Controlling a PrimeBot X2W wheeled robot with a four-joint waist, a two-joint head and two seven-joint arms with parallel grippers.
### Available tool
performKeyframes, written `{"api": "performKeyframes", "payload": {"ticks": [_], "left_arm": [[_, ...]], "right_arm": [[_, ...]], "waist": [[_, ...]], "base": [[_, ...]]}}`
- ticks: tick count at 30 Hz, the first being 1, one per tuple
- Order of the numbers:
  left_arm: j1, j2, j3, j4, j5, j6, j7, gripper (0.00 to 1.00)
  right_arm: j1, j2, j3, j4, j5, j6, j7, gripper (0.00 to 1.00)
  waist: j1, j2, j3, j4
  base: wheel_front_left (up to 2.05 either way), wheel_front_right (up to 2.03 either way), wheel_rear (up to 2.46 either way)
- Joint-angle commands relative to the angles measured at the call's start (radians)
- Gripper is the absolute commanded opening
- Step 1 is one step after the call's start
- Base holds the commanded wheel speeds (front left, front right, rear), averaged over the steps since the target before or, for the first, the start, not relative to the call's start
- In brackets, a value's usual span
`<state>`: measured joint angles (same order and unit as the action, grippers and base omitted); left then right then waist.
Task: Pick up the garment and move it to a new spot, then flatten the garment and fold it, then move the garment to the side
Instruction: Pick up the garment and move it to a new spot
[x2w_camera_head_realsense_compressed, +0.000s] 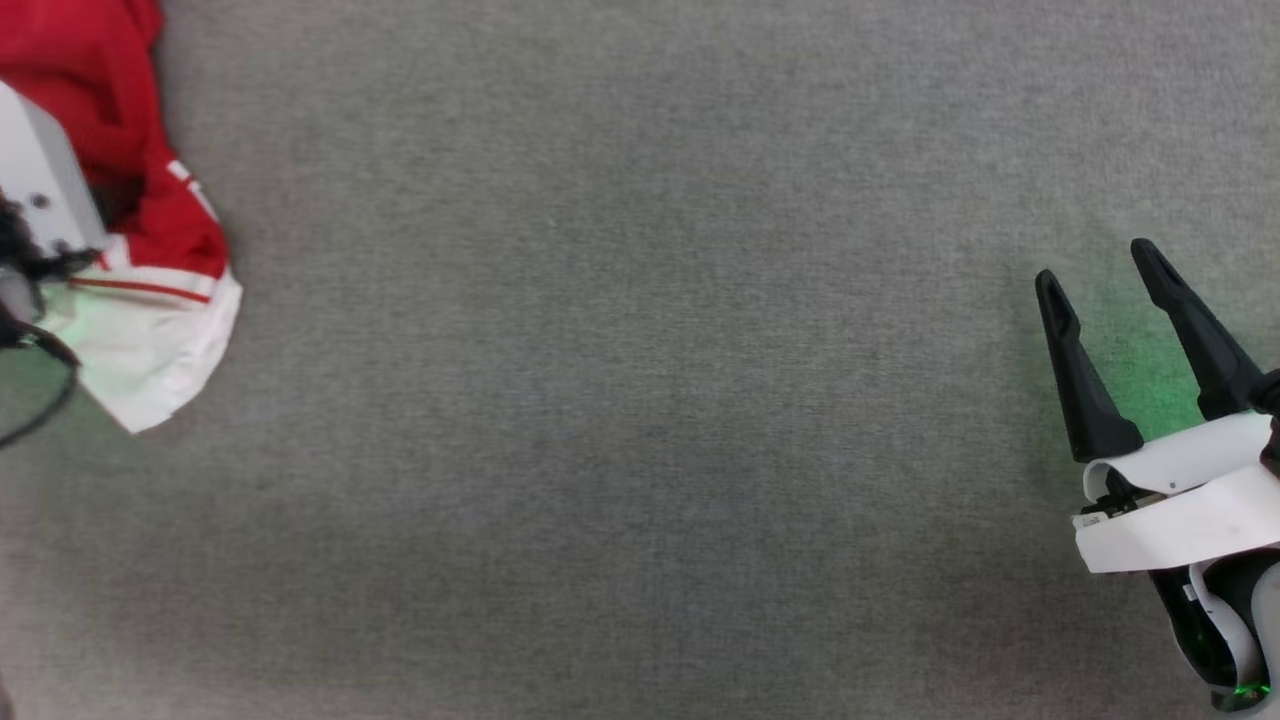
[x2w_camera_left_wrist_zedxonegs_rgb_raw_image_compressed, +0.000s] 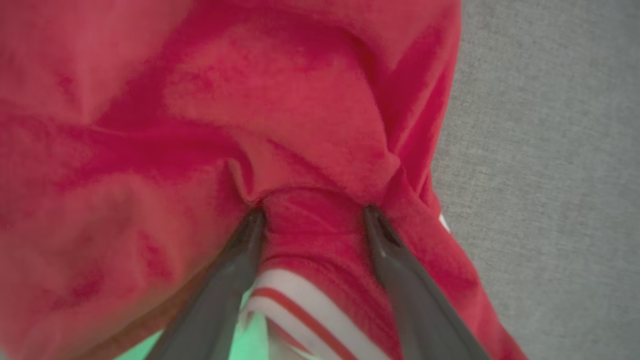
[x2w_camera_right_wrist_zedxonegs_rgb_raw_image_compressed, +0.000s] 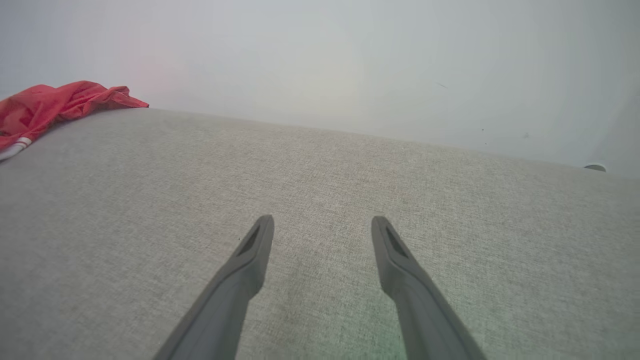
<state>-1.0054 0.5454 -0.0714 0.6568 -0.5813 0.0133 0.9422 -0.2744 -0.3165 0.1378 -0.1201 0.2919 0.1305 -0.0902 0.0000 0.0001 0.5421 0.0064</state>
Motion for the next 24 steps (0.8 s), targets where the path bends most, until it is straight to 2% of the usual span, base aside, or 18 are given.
{"api": "performKeyframes", "payload": {"ticks": [1, 6, 10, 11, 12, 13, 24], "left_arm": [[0.013, -0.007, -0.015, 0.027, 0.002, 0.004, 0.026, 1.0], [0.048, -0.018, -0.063, 0.082, 0.018, -0.004, 0.1, 1.0], [0.064, -0.038, -0.074, 0.105, 0.011, 0.003, 0.116, 1.0], [0.066, -0.041, -0.074, 0.107, 0.007, 0.002, 0.116, 0.5], [0.066, -0.044, -0.074, 0.105, 0.003, -0.002, 0.108, 0.21], [0.063, -0.042, -0.077, 0.098, 0.006, -0.009, 0.095, 0.0], [-0.021, 0.045, -0.096, -0.035, 0.073, -0.082, -0.091, 0.0]], "right_arm": [[-0.002, -0.004, 0.0, -0.008, 0.005, 0.0, 0.003, 1.0], [0.001, -0.01, -0.006, -0.037, 0.009, 0.0, 0.026, 1.0], [0.003, -0.006, -0.008, -0.051, 0.011, 0.0, 0.037, 1.0], [0.004, -0.004, -0.009, -0.054, 0.01, 0.0, 0.04, 1.0], [0.006, -0.003, -0.009, -0.054, 0.008, 0.0, 0.042, 1.0], [0.008, -0.003, -0.01, -0.054, 0.009, 0.0, 0.041, 1.0], [0.052, 0.018, -0.018, -0.01, 0.023, 0.0, 0.019, 1.0]], "waist": [[0.0, -0.0001, 0.02, -0.018], [0.0, -0.0001, 0.026, -0.018], [0.0, -0.0001, 0.024, -0.015], [0.0, -0.0001, 0.021, -0.014], [0.0, -0.0001, 0.017, -0.012], [0.0, -0.0001, 0.012, -0.009], [0.0, -0.0001, -0.136, 0.032]], "base": [[0.0, 0.0, 0.0], [0.0, 0.0, 0.0], [0.0, 0.0, 0.0], [0.0, 0.0, 0.0], [0.0, 0.0, 0.0], [0.0, 0.0, 0.0], [0.0, 0.0, 0.0]]}}
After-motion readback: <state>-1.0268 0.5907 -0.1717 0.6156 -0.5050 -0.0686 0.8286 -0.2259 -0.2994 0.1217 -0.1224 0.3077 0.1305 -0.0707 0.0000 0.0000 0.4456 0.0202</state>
